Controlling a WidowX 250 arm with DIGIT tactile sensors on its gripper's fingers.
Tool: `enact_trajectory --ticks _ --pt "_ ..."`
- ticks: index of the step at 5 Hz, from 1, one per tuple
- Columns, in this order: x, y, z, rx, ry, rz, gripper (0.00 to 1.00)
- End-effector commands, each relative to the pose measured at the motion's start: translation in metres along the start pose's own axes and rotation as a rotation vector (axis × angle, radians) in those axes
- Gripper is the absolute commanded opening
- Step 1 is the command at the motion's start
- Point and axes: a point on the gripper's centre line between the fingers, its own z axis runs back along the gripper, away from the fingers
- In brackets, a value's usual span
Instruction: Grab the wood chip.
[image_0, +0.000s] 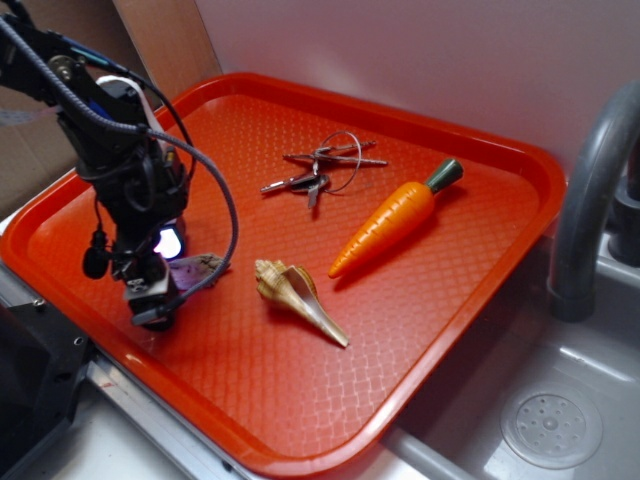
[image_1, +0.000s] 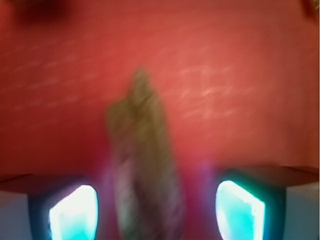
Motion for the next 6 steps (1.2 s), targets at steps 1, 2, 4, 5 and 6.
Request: enact_trajectory --ticks 1,2,4,5,6 --pt "-0.002 -0.016 -0.013 0.008 0.03 -0.021 0.0" --pt "-0.005 -0.015 -0.004 0.019 0.023 -0.007 0.0" --pt "-0.016 -0.007 0.051 0.057 -0.016 0.12 0.0" --pt "-0.028 0.014 0.102 0.009 -0.022 0.335 0.0" --pt "-0.04 0.041 0.153 0.05 0.04 0.583 0.0"
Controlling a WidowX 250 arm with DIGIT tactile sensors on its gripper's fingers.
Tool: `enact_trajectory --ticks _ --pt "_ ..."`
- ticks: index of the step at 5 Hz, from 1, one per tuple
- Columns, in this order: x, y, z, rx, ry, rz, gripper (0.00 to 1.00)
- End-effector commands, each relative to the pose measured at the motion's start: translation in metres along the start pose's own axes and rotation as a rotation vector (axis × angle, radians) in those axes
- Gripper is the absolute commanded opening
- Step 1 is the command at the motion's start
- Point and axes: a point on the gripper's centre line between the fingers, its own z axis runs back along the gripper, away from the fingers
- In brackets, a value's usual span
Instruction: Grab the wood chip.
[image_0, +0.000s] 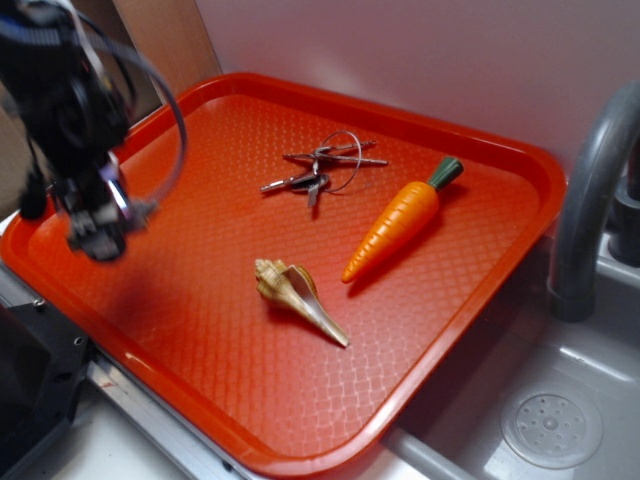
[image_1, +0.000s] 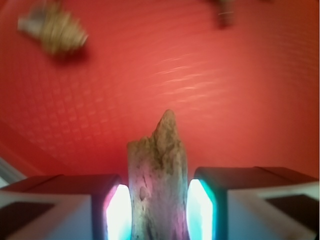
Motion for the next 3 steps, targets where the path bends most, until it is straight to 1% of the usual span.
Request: enact_trajectory --ticks 1,2,3 --pt "0.013 0.042 0.089 0.068 0.031 0.411 0.0" --pt "0.028 0.035 0.088 0.106 0.03 0.396 0.0" --pt "0.028 0.03 0.078 0.132 0.049 0.385 0.0"
